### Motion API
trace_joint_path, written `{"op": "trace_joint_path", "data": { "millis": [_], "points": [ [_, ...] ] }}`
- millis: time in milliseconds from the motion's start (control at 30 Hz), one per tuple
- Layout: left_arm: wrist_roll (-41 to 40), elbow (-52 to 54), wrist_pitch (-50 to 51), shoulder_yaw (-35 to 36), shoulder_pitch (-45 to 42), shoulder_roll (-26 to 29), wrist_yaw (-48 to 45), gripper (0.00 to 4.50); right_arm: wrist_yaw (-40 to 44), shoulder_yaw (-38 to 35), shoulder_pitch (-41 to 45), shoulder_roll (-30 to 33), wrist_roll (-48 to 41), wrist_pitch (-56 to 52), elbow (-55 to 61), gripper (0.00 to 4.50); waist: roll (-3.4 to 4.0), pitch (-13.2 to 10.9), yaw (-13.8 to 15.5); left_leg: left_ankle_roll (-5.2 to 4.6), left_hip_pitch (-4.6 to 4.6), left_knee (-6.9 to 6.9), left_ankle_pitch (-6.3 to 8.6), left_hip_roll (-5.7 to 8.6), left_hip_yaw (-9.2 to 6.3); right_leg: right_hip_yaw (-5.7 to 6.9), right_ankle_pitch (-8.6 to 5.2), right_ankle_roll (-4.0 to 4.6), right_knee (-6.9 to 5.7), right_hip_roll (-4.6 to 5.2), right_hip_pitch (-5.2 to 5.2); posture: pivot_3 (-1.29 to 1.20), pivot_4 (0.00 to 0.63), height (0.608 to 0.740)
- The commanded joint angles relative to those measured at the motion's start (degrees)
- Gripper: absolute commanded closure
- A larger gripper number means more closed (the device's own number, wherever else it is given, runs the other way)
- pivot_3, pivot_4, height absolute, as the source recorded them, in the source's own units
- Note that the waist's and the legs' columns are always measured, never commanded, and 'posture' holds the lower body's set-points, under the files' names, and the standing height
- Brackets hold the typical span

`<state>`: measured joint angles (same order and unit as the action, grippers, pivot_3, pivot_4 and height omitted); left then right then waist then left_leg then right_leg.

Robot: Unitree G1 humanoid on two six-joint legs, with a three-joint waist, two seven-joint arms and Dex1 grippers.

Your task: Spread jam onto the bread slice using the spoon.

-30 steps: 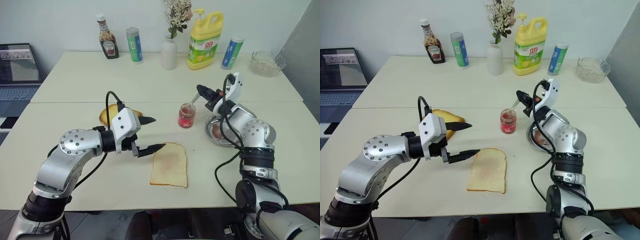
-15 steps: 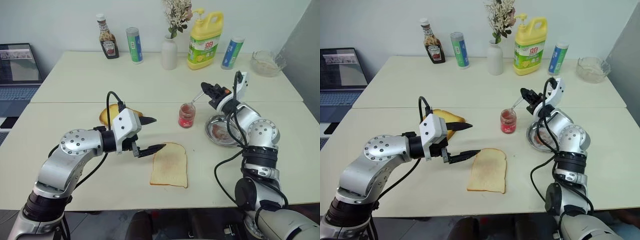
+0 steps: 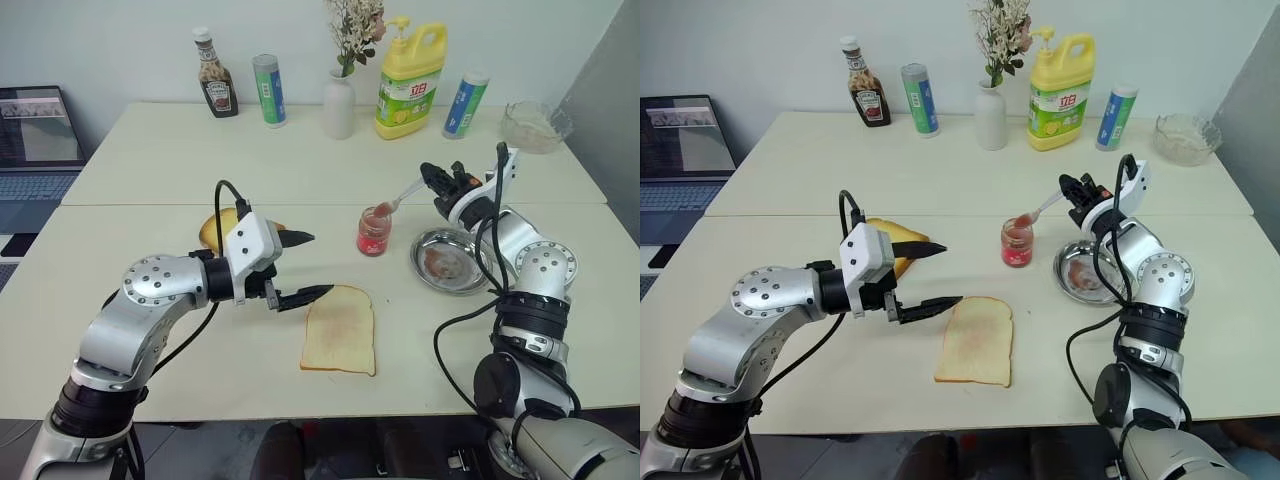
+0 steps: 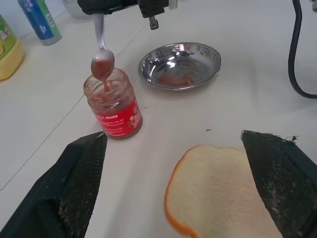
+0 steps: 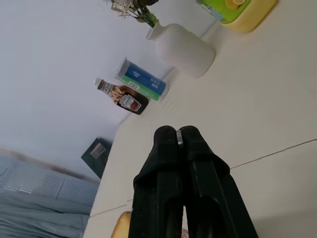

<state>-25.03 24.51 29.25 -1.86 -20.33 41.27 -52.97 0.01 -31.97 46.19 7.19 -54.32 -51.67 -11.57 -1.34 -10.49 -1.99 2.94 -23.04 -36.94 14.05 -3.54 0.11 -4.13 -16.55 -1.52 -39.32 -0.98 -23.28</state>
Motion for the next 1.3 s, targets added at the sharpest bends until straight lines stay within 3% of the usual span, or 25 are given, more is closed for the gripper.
{"op": "trace_joint_path", "data": {
  "millis": [33, 533, 667, 900, 1167, 1300],
  "points": [
    [-0.76, 0.23, -1.42, 1.47, -1.14, -0.14, -0.17, 0.00, -1.21, -1.53, 0.57, 0.40, -3.65, 0.19, 2.73, 4.46, 0.00, 0.00, 0.00, 0.00, 0.00, 0.00, 0.00, 0.00, 0.00, 0.00, 0.00, 0.00, 0.00, 0.00, 0.00, 0.00, 0.150, 0.740],
    [-0.95, -1.12, -2.82, 1.75, -0.95, -0.99, -0.54, 0.00, -2.17, -0.06, -1.28, -0.97, -10.58, -0.80, 8.03, 4.46, 0.00, 0.00, 0.00, 0.00, -0.01, 0.02, 0.00, -0.01, -0.01, 0.01, 0.00, 0.00, 0.03, 0.00, 0.00, 0.00, 0.150, 0.740],
    [-1.75, 0.03, -3.66, 4.67, 2.89, 3.00, -4.11, 0.00, -3.51, 3.40, -3.08, -1.05, -16.84, -5.82, 16.26, 4.46, 0.02, -0.01, -0.39, 0.00, -0.07, 0.07, 0.00, -0.04, -0.01, 0.01, 0.00, 0.00, 0.12, -0.01, -0.05, 0.00, 0.150, 0.740],
    [-2.24, 2.34, -8.35, 13.36, 18.44, 11.22, -11.44, 0.00, -5.28, 14.06, -10.76, -0.10, -21.22, -11.12, 28.87, 4.46, 0.04, -0.02, -1.29, -0.01, -0.05, 0.22, 0.01, -0.11, -0.03, 0.01, -0.02, 0.03, 0.22, -0.02, -0.07, 0.00, 0.150, 0.740],
    [-1.54, 8.55, -13.24, 16.00, 32.96, 10.59, -13.05, 0.00, 7.33, 29.20, -18.33, 5.44, -9.10, -6.79, 36.78, 4.46, 0.03, -0.02, -1.13, -0.01, -0.08, 0.19, 0.01, -0.08, -0.01, 0.01, -0.04, 0.03, 0.30, 0.04, -0.06, 0.00, 0.150, 0.740],
    [0.56, 10.00, -16.90, 14.73, 36.09, 9.28, -11.89, 0.00, 17.09, 37.85, -22.05, 11.04, 2.14, 0.77, 39.47, 4.46, 0.03, -0.02, -1.14, -0.01, -0.06, 0.18, 0.01, -0.08, -0.02, 0.02, -0.09, 0.04, 0.30, 0.04, -0.06, 0.00, 0.150, 0.740]
  ]
}}
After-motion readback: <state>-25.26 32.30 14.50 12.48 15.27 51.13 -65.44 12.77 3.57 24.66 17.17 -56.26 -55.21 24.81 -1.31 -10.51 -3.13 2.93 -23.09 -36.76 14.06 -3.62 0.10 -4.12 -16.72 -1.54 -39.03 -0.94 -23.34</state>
